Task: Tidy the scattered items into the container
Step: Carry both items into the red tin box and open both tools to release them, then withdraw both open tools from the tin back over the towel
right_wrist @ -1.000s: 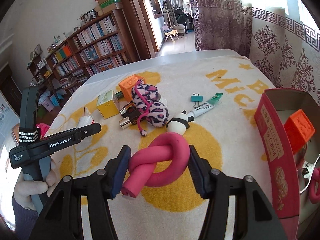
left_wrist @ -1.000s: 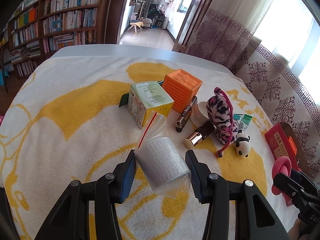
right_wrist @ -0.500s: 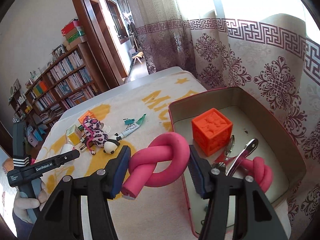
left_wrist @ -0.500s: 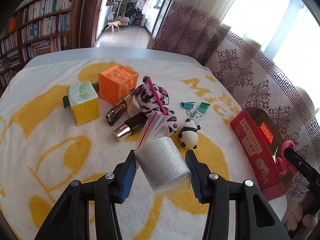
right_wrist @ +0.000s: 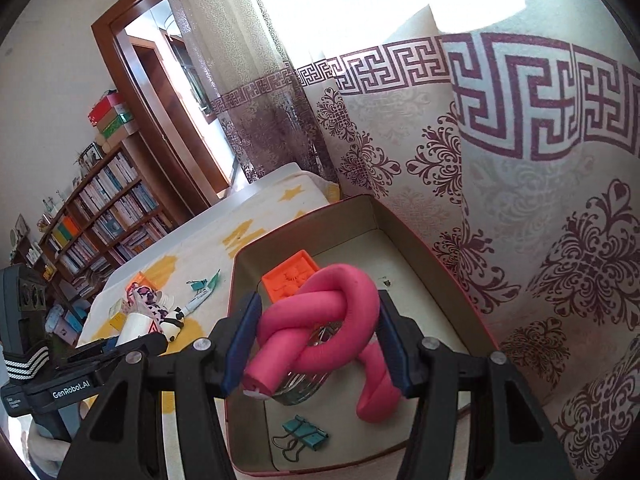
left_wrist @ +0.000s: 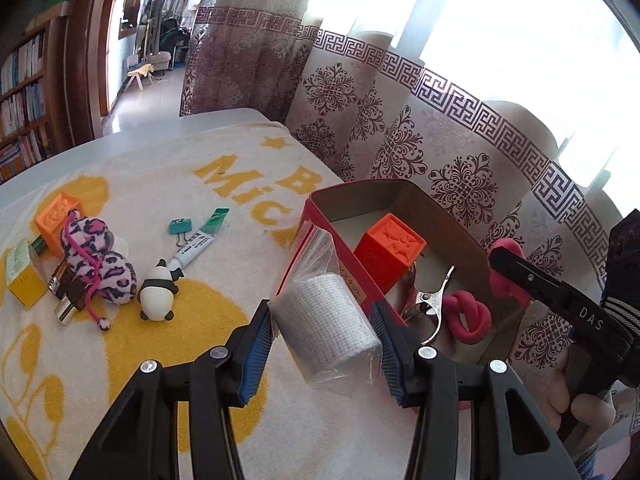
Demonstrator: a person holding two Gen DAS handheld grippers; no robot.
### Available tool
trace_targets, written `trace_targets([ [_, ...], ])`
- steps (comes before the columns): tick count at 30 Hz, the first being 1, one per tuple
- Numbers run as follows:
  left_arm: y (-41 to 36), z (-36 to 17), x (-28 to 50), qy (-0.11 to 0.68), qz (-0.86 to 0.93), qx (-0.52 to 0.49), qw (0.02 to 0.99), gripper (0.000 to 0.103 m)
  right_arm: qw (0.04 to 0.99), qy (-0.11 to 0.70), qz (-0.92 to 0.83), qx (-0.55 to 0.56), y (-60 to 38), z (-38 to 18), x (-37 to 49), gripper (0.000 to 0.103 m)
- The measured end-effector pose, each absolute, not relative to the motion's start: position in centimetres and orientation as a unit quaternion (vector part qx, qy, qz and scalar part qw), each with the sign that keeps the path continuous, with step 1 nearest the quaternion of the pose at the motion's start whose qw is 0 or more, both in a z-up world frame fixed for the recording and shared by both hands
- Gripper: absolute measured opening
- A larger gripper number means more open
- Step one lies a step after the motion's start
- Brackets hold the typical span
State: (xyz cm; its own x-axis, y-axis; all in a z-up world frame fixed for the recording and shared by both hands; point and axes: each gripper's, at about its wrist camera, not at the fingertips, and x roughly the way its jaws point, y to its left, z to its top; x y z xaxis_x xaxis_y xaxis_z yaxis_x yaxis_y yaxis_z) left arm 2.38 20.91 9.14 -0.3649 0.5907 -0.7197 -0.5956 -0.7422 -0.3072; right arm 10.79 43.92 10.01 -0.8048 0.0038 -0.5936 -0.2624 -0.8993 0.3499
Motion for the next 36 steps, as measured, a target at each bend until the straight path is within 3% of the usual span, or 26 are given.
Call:
trace_targets([
  [7,27.8,9.8,5.9,0.046,0.802,-0.427,0.416,0.051,0.063,0.228,0.928,-0.287,45.8,10.4,11.4,0.061],
  [9,29.1,9.6,6.4,0.055,0.795,-0.43,0.423,0.057,0.062,0.231,0.928,-0.285,46.2,10.4,11.5,0.061],
  [11,29.5,9.5,6.5,0.053,0.799,-0.429,0.419,0.082,0.061,0.232,0.928,-0.286,46.5,10.3,11.6,0.061],
  [23,26.9,8.2,4.0,0.029,0.824,-0.441,0.355,0.082,0.059,0.256,0.918,-0.299,47.2,9.1,11.1,0.064],
  [25,26.5,7.9,3.8,0.025,0.824,-0.445,0.35,0.082,0.066,0.247,0.922,-0.291,46.9,9.3,11.2,0.075],
  [27,26.0,7.7,3.5,0.02,0.824,-0.448,0.345,0.082,0.078,0.237,0.927,-0.281,46.6,9.6,11.3,0.08],
  [36,23.1,7.8,2.5,-0.006,0.833,-0.448,0.326,0.082,0.077,0.193,0.941,-0.268,43.8,10.9,11.1,0.08],
])
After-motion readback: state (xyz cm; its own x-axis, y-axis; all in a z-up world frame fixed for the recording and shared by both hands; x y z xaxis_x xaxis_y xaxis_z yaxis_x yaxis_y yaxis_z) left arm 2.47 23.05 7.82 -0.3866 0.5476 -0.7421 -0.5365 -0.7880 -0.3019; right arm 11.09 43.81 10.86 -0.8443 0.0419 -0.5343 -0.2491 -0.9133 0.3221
